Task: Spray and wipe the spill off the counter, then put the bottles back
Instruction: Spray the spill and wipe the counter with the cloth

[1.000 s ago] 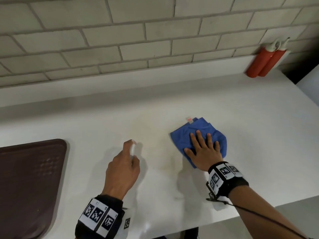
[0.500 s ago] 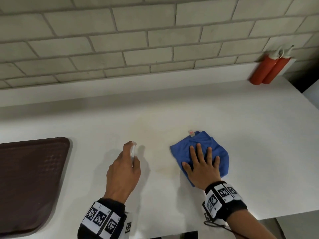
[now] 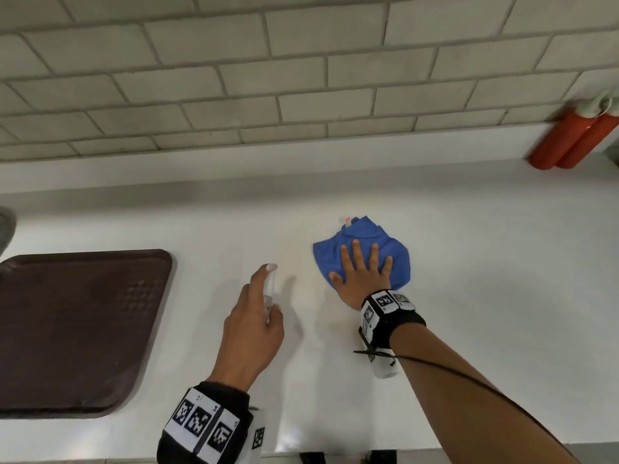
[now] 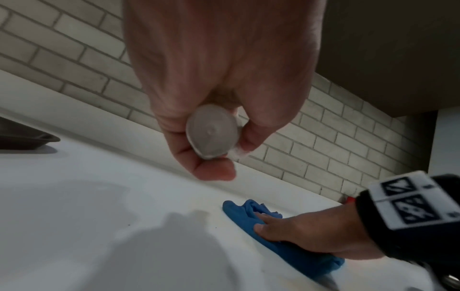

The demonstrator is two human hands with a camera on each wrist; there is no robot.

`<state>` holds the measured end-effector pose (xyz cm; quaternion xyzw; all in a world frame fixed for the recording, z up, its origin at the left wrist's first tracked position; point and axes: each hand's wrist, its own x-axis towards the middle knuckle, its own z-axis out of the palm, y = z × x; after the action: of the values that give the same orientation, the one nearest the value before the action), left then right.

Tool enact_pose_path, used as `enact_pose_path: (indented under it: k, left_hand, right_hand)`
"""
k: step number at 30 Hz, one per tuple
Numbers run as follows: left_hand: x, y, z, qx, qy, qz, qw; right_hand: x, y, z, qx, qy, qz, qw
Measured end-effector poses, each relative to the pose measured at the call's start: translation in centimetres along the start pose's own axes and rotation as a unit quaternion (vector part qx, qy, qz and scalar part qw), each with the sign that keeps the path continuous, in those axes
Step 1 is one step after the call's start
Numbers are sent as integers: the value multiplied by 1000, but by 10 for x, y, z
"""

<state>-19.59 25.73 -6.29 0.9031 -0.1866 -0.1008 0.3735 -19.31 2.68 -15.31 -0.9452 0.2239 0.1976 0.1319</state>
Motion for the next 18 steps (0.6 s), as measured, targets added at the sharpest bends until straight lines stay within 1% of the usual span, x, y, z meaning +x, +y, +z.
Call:
enact_pose_path:
  k: [4, 6, 9, 12, 13, 15, 16, 18]
  left_hand:
    - [1, -9, -1, -16, 2, -19, 1000]
    - [1, -10, 0, -13, 1, -17, 1000]
    - [2, -9, 2, 0, -1, -7, 1000]
    - [6, -10, 4, 23, -2, 1, 1000]
    - [8, -10, 4, 30, -2, 0, 1000]
    - [10, -10, 2, 39, -4, -3, 999]
    - [11, -10, 1, 41, -4, -2, 999]
    - [13, -12, -1, 46, -5, 4, 999]
  right_hand:
    - [-32, -4, 26, -7, 15, -65, 998]
    - [-55, 2, 39, -25, 23, -80, 996]
    - [-83, 20, 60, -37, 57, -50, 996]
    - [-106, 47, 68, -34, 81, -24, 996]
    - [-109, 54, 68, -27, 87, -16, 996]
    - [-109, 59, 65, -12, 72, 10, 997]
    - [-106, 58, 63, -5, 63, 21, 998]
    - [-97, 52, 56, 2, 68, 38, 997]
